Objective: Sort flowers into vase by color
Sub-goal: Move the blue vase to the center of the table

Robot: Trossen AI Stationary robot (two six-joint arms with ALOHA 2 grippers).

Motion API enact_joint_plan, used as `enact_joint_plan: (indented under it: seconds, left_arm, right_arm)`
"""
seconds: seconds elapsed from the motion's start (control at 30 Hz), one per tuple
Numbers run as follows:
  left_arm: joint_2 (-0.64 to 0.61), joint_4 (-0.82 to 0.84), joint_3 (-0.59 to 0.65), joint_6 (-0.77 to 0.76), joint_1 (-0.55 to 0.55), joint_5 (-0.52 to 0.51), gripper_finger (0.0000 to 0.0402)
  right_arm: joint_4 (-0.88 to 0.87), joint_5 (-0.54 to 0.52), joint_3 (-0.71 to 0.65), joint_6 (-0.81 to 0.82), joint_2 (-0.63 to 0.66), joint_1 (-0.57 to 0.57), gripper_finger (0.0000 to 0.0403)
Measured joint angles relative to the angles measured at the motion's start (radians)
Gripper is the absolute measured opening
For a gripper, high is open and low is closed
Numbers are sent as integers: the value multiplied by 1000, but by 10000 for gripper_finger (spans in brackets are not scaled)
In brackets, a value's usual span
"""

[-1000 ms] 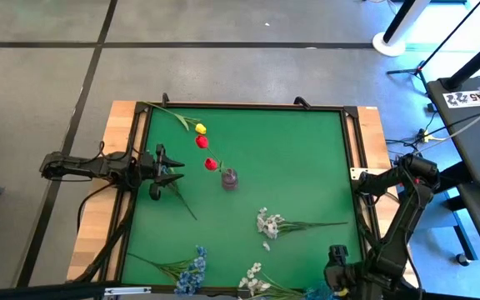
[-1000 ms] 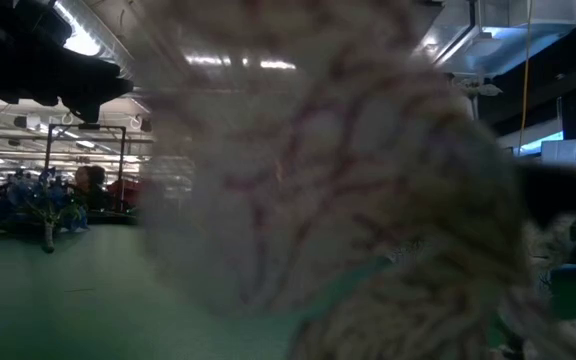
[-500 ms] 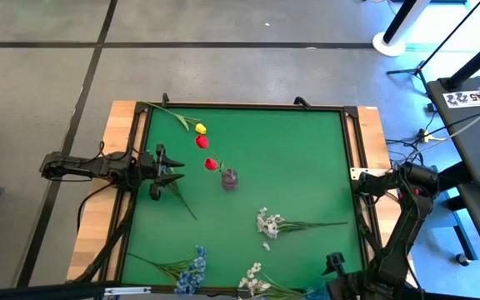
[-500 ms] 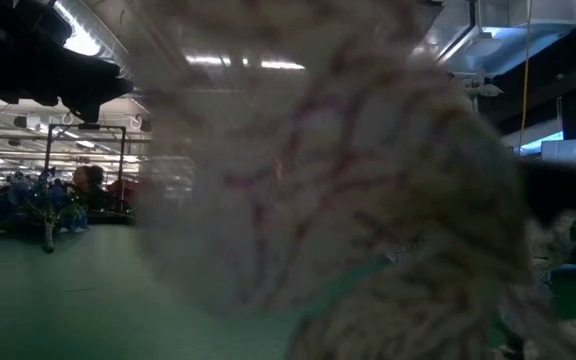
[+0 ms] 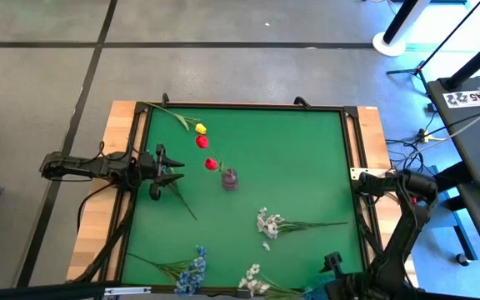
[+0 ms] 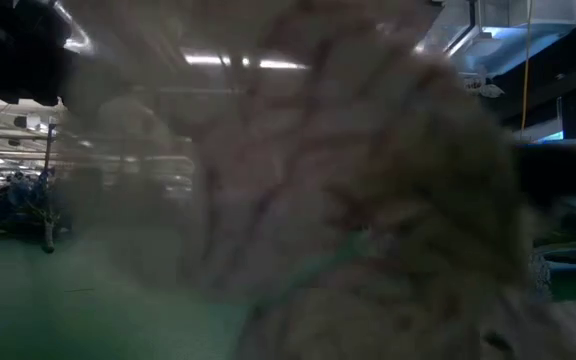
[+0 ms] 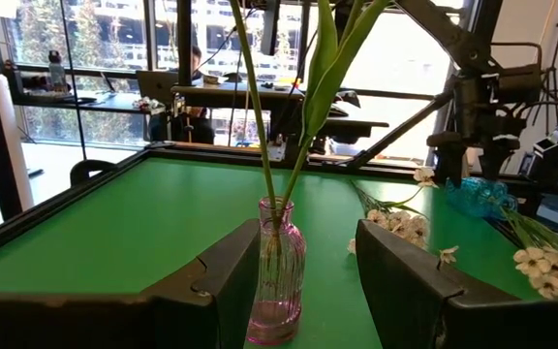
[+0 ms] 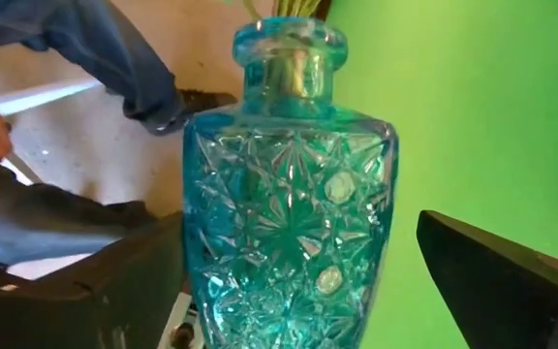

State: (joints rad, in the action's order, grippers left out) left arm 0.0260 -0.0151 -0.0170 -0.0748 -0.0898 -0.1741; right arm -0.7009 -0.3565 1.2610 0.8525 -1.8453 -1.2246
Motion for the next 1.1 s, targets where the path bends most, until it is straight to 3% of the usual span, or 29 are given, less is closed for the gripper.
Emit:
enact_joint_plan:
  seconds: [0.17, 0.37, 0.6, 0.87, 1.1]
  left_arm:
    - [0, 0, 0, 0, 0, 0, 167]
    - [0, 0, 0, 0, 0, 0, 167]
    - [0, 0, 0, 0, 0, 0, 167]
    - [0, 0, 0, 0, 0, 0, 167]
    - [0, 0, 0, 0, 0, 0, 167]
  right_arm:
    - [3, 28, 0, -29, -34, 22, 364]
    - [5, 49, 1, -50, -55, 52, 295]
    - [12, 24, -4, -57, -55, 62, 295]
    - [209, 27, -67, -47, -50, 81, 295]
    - [276, -3, -71, -49, -55, 114, 295]
